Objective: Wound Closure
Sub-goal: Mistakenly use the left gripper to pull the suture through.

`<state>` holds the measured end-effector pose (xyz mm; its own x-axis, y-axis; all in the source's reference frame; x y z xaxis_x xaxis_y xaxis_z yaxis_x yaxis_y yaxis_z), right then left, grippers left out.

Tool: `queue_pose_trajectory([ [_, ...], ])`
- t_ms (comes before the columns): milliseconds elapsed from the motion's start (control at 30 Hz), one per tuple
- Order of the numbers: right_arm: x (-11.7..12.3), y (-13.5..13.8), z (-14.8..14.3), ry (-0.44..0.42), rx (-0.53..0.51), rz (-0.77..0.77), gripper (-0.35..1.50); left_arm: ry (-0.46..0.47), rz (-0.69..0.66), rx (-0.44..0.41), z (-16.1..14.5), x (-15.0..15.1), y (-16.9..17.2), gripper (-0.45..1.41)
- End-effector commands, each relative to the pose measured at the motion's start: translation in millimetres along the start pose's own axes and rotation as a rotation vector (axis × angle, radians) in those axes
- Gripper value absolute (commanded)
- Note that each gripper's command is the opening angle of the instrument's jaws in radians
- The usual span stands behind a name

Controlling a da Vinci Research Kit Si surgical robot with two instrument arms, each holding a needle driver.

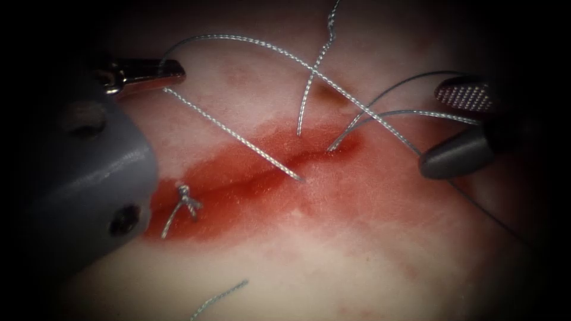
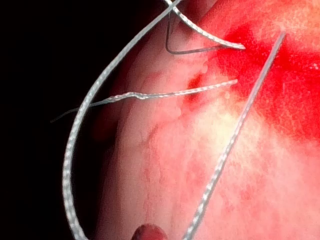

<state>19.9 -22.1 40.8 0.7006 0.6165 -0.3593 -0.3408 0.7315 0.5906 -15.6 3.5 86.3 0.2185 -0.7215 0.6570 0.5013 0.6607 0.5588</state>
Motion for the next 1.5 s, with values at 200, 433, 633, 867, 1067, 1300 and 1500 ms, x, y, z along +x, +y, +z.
queue_pose_trajectory([
  [200, 1.5, 0.1, -0.1, 0.006, 0.004, -0.004, 1.23, 0.076, 0.048, -0.01, -3.1, -0.7, 4.0, -0.45],
  [433, 1.3, 0.3, -0.5, 0.005, 0.004, -0.007, 1.23, 0.065, 0.049, -0.061, -7.7, -1.3, 8.3, -0.45],
  [633, 1.1, 1.0, -1.3, 0.005, -0.03, -0.013, 1.21, 0.137, 0.082, -0.302, -13.5, -1.6, 13.7, -0.45],
  [867, 1.1, 1.0, -1.2, 0.006, -0.031, -0.013, 1.21, 0.191, 0.083, -0.456, -16.9, -1.0, 16.8, -0.45],
  [1067, 1.1, 1.0, -1.3, 0.006, -0.031, -0.012, 1.21, 0.199, 0.057, -0.613, -20.6, -0.6, 19.6, -0.45],
  [1300, 1.1, 1.1, -1.2, 0.006, -0.032, -0.012, 1.21, 0.231, 0.015, -0.79, -26.9, 0.4, 23.8, -0.45],
  [1500, 1.1, 1.0, -1.2, 0.006, -0.033, -0.018, 1.2, 0.23, -0.054, -0.896, -30.8, 1.3, 26.4, -0.45],
])
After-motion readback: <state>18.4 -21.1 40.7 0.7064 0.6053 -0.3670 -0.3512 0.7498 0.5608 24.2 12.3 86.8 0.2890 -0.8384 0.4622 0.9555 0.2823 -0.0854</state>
